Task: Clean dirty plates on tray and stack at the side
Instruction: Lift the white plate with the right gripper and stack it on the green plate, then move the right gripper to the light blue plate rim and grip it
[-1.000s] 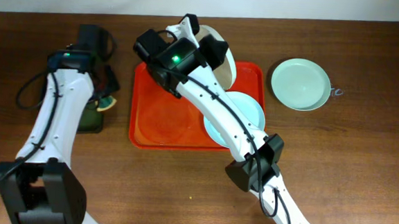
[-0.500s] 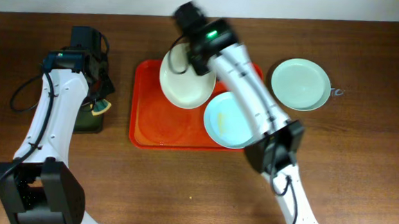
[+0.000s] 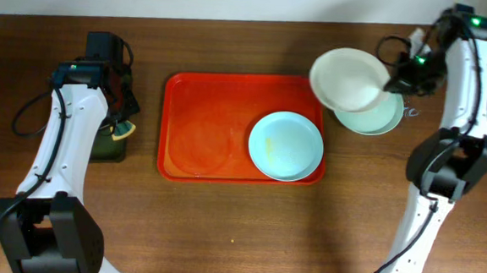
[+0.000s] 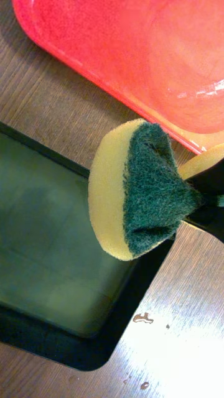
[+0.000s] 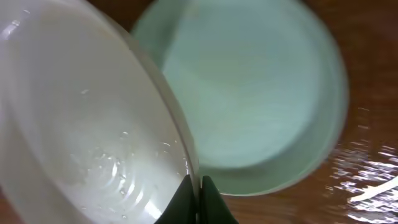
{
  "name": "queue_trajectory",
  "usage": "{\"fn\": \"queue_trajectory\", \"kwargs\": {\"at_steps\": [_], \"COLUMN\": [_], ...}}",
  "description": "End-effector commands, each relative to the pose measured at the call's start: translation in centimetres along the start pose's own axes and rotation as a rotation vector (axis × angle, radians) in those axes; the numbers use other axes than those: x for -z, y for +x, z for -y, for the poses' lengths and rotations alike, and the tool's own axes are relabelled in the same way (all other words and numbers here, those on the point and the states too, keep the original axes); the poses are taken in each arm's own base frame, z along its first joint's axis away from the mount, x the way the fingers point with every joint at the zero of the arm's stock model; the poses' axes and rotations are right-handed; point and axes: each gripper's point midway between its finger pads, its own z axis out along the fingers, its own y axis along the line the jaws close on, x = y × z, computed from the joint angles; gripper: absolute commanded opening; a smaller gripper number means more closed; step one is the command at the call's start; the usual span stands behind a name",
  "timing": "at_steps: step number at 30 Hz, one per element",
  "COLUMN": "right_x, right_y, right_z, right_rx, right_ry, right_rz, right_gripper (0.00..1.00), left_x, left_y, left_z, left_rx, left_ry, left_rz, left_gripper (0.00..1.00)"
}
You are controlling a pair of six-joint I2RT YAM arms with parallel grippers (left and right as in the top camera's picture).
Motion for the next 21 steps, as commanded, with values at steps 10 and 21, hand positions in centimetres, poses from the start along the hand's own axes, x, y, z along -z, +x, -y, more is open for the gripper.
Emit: {"fn": "queue_trajectory", "kwargs": {"at_steps": [10,21], "right_x": [0.4,-3.4], "right_y": [0.4,5.5], "right_z": [4.2,-7.6], "right_rx": [-0.105,0.17], "right_ry": [0.049,-0.042], "right_rz": [-0.006,-0.221], "right_gripper": [0.62,0.74], "left_x": [0.1,0.1], "left_y": [-0.1,-0.1], "left_z": [-0.3,-0.3], "left_rx": [-0.001,-0.002], "left_ry": [-0.009,-0.009], "left_rz": [0.008,0.008], "left_gripper": [0.0,0.0]}}
